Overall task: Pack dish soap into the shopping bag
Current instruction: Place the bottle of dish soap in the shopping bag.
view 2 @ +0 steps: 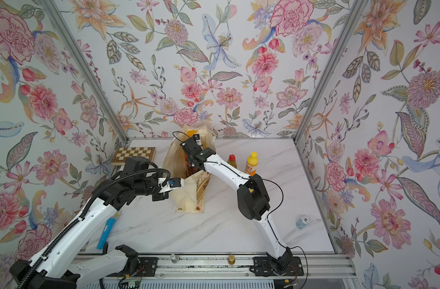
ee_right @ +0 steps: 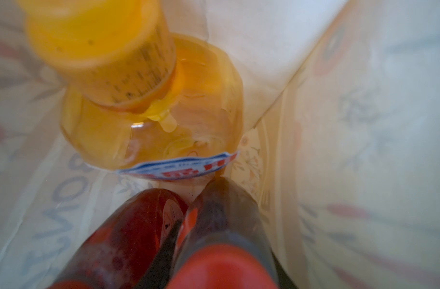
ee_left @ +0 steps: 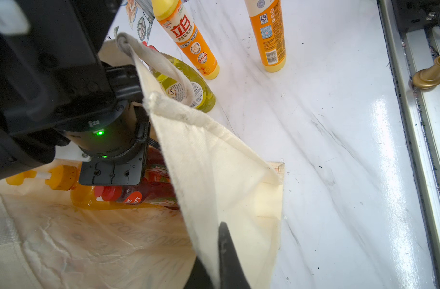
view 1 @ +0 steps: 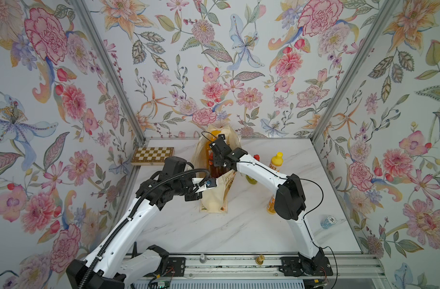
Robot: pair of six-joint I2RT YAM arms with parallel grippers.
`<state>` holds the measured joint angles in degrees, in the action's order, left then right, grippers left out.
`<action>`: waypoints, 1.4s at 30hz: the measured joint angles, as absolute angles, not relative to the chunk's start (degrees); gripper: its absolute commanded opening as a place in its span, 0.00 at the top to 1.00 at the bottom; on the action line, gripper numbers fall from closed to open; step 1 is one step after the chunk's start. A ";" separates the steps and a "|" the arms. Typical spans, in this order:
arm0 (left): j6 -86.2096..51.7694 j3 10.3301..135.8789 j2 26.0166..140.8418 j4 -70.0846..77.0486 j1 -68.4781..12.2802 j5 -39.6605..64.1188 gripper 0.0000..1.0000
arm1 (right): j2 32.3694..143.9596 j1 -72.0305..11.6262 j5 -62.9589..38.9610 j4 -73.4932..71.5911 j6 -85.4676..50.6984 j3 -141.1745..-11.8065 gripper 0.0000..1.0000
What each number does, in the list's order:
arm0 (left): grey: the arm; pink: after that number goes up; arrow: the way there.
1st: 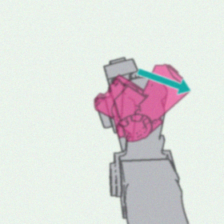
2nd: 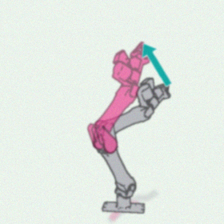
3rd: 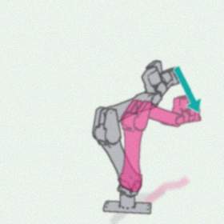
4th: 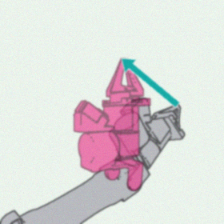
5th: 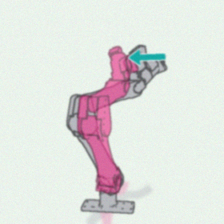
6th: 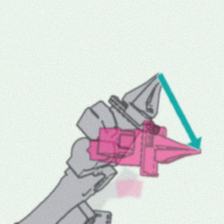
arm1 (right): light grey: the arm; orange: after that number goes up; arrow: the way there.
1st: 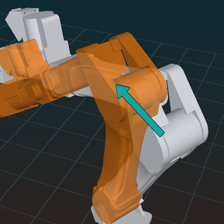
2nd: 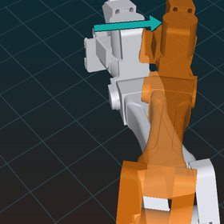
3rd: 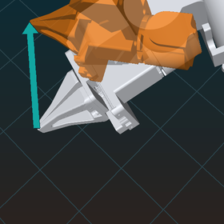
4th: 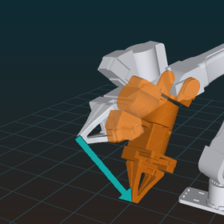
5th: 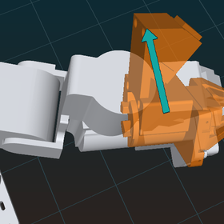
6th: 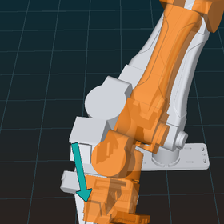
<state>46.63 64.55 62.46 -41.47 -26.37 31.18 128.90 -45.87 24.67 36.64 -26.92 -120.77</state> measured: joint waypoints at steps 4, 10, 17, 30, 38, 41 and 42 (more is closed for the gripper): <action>45.54 64.55 62.46 -41.21 -26.37 31.11 0.84 | 129.01 -45.87 24.47 36.64 -27.09 -120.77 0.85; 43.86 64.55 62.35 -41.10 -26.37 31.79 0.68 | 129.14 -45.87 24.01 36.67 -27.09 -120.77 0.67; 42.70 64.55 62.35 -40.64 -26.37 32.64 0.60 | 129.08 -45.87 23.44 37.26 -26.15 -120.77 0.53; 41.52 64.53 61.78 -37.19 -26.37 32.62 0.55 | 123.79 -46.33 23.46 38.81 -22.57 -121.95 0.39; 41.08 64.45 61.80 -37.04 -26.37 32.64 0.71 | 121.49 -47.03 23.44 38.83 -21.21 -123.33 0.38; 41.10 64.45 61.80 -36.99 -26.37 32.75 0.80 | 121.43 -47.18 23.24 38.83 -20.67 -123.44 0.36; 41.21 64.45 61.80 -36.97 -26.37 32.80 0.83 | 121.38 -47.18 23.09 38.87 -20.49 -123.44 0.35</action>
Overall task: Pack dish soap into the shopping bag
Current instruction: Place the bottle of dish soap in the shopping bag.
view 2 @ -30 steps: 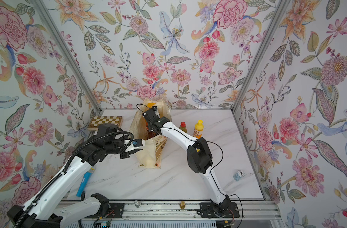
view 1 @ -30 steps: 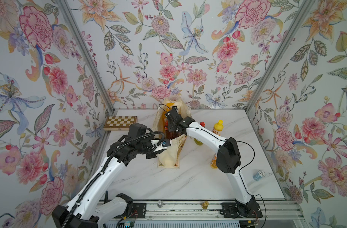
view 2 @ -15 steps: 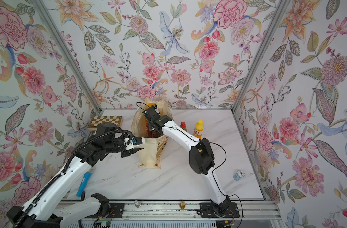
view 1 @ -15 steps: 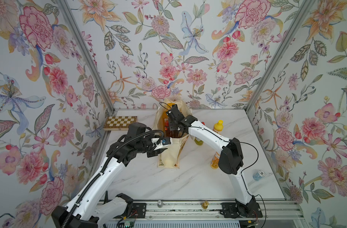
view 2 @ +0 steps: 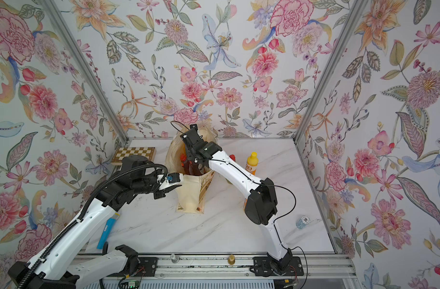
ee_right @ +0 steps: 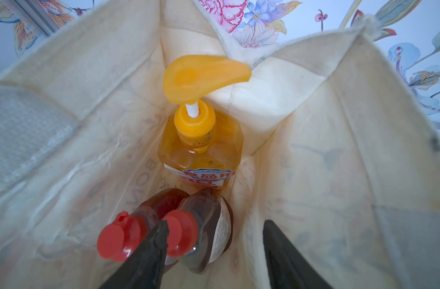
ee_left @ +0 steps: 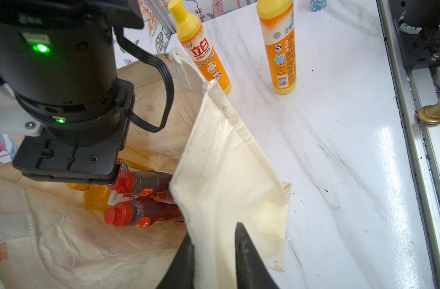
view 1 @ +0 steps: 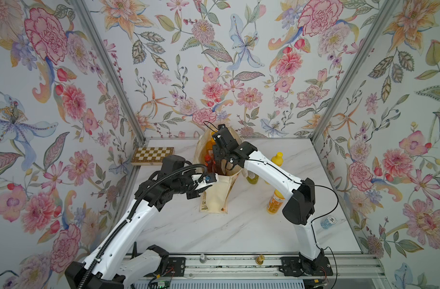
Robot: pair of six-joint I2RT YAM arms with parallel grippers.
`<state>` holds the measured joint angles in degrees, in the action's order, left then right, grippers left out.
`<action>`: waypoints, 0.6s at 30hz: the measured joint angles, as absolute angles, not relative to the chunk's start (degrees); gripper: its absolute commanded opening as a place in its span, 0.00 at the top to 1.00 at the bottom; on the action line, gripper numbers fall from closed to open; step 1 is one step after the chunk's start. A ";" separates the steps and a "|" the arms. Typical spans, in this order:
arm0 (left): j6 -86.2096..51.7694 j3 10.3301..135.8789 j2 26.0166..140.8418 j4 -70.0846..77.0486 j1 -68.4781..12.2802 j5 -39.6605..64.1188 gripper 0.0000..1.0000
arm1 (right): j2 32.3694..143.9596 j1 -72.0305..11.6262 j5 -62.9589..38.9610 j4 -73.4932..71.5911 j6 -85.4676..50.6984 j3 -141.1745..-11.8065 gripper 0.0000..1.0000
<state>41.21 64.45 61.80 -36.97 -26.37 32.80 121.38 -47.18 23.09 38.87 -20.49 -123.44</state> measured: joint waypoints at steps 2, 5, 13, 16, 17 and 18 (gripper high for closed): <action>41.32 64.45 61.82 -36.97 -26.37 32.84 0.87 | 121.01 -47.24 22.68 38.94 -19.88 -123.44 0.33; 41.58 64.42 61.95 -37.04 -26.37 32.86 0.92 | 119.26 -47.29 22.06 39.48 -19.20 -123.44 0.30; 41.82 64.42 64.34 -37.21 -26.44 34.35 0.94 | 109.38 -46.68 19.46 39.46 -18.55 -122.21 0.25; 42.11 64.45 64.90 -37.21 -26.44 34.39 0.95 | 105.73 -45.50 17.26 39.20 -18.37 -120.36 0.24; 42.22 64.45 65.01 -37.23 -26.44 34.39 0.95 | 104.68 -44.99 16.56 39.24 -18.35 -119.57 0.23; 42.24 64.45 65.10 -37.26 -26.44 34.39 0.95 | 103.81 -44.51 15.86 39.20 -18.33 -118.74 0.22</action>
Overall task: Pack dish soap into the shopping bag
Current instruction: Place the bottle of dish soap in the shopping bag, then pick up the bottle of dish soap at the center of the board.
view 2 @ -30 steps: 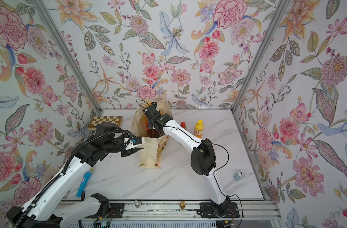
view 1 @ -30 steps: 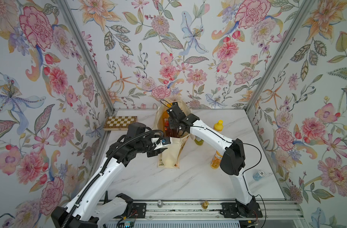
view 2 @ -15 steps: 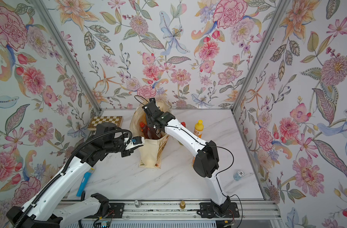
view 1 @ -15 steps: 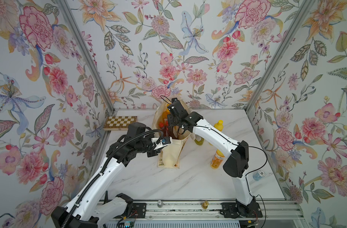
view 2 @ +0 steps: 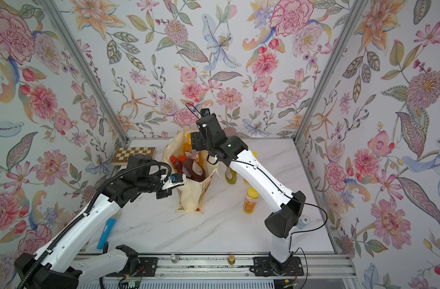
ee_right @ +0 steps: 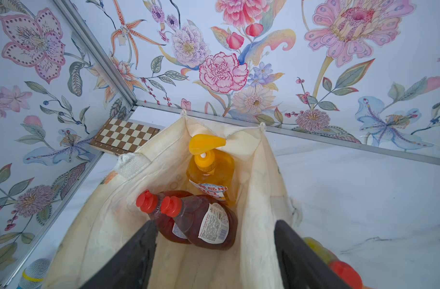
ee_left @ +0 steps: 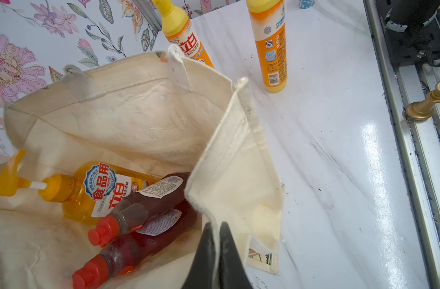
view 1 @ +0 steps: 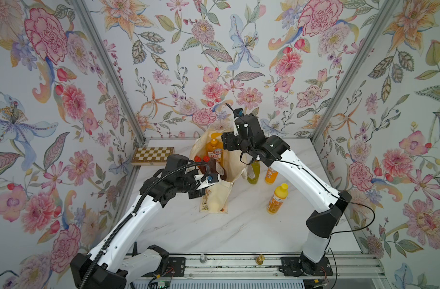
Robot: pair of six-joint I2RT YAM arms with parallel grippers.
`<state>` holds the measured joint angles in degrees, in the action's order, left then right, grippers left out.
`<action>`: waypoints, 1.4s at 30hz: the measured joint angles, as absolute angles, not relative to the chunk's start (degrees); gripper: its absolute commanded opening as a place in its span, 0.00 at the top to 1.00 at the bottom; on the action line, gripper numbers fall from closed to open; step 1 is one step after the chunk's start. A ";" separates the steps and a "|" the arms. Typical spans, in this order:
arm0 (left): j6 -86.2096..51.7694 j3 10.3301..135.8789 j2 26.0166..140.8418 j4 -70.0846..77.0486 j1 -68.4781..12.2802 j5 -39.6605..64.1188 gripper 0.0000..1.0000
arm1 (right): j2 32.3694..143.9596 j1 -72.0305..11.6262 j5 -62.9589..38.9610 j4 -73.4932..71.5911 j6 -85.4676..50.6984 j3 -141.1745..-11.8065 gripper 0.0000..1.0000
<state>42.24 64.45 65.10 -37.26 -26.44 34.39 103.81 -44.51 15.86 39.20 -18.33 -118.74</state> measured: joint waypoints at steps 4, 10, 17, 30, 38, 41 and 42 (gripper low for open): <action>42.68 64.45 65.39 -37.45 -26.52 34.35 0.95 | 100.07 -42.19 13.72 39.31 -18.17 -114.13 0.21; 42.94 64.45 66.06 -38.52 -26.59 33.91 0.75 | 94.72 -39.24 11.60 39.55 -18.24 -106.04 0.19; 42.35 64.51 66.65 -39.86 -26.61 32.56 0.51 | 87.92 -37.63 9.74 39.90 -18.41 -99.09 0.19; 34.37 64.60 55.44 -31.20 -26.65 31.14 0.14 | 83.77 -34.81 6.68 41.41 -18.41 -96.27 0.22; 19.70 64.62 50.68 -20.12 -26.65 23.92 0.01 | 86.76 -31.51 4.84 43.79 -18.13 -96.44 0.24; 12.34 65.21 50.63 -16.71 -26.65 18.00 0.01 | 90.80 -31.03 4.97 45.60 -17.43 -97.78 0.23; 9.89 65.71 50.87 -16.12 -26.65 15.73 0.01 | 92.33 -30.85 5.04 46.19 -17.12 -98.17 0.23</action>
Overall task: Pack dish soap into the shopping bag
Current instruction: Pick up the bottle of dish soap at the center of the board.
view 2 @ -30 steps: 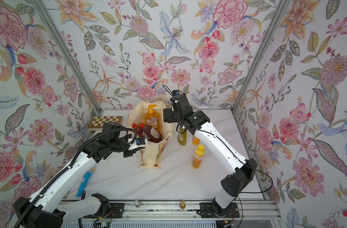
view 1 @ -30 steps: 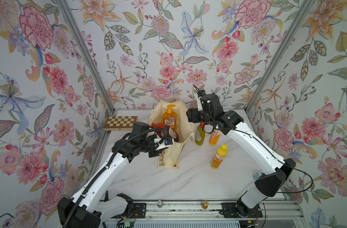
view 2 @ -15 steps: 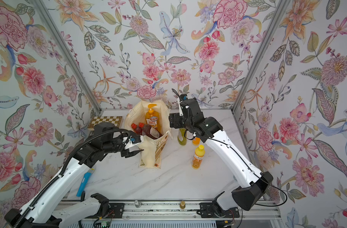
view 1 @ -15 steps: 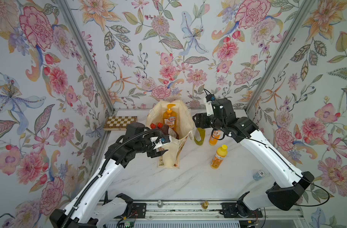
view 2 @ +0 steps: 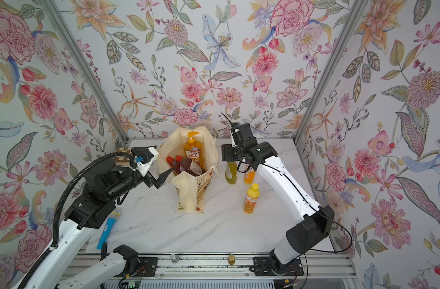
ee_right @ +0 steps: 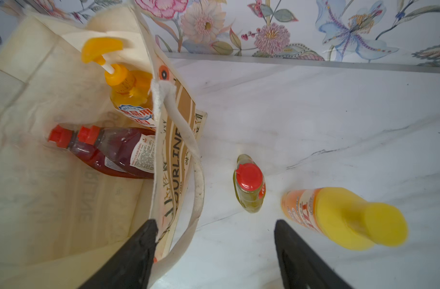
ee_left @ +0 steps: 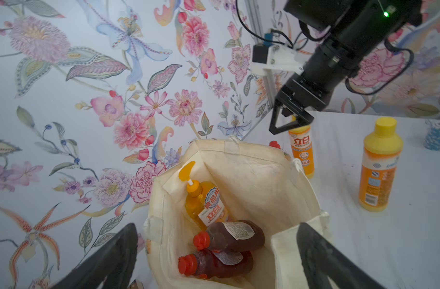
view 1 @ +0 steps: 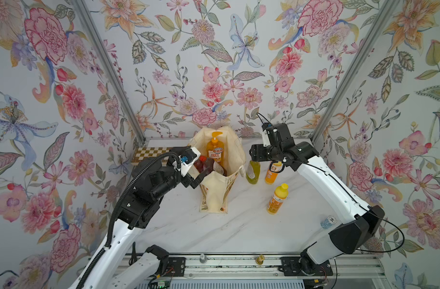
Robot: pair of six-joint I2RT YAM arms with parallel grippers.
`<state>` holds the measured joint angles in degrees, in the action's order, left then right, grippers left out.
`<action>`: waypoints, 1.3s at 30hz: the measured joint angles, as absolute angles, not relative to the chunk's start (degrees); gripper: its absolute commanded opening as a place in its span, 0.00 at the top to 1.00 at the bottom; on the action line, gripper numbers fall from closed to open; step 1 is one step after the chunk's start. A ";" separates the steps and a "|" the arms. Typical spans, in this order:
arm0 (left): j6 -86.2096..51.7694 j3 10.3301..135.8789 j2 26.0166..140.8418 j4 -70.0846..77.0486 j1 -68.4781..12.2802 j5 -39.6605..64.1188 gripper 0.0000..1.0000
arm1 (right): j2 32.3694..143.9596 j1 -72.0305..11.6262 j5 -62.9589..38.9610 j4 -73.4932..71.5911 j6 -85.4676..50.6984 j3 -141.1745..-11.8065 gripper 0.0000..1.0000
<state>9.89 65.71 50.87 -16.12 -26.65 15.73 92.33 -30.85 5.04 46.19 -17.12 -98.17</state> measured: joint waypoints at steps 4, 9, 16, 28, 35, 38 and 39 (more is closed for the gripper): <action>2.00 67.83 52.01 -14.68 -26.65 7.57 0.01 | 96.33 -29.78 5.06 47.88 -16.08 -98.39 0.23; -4.78 68.79 54.04 -14.52 -26.65 -0.89 0.01 | 99.04 -27.97 4.91 48.97 -14.39 -98.72 0.23; -9.74 68.10 57.58 -14.96 -25.96 -6.02 0.01 | 103.92 -26.96 4.86 49.47 -11.84 -100.38 0.25; -16.95 60.62 61.78 -12.62 -17.10 -1.48 0.02 | 110.28 -26.96 5.30 49.71 -8.54 -102.83 0.31; -18.70 59.20 63.61 -10.48 -15.79 1.30 0.13 | 112.66 -26.92 6.42 49.82 -7.25 -103.35 0.41; -19.22 58.74 64.47 -9.74 -15.42 2.42 0.20 | 113.38 -26.92 6.50 49.74 -6.74 -103.83 0.49; -19.31 58.54 64.77 -9.56 -15.35 2.74 0.23 | 113.49 -26.92 6.55 49.76 -6.61 -103.83 0.51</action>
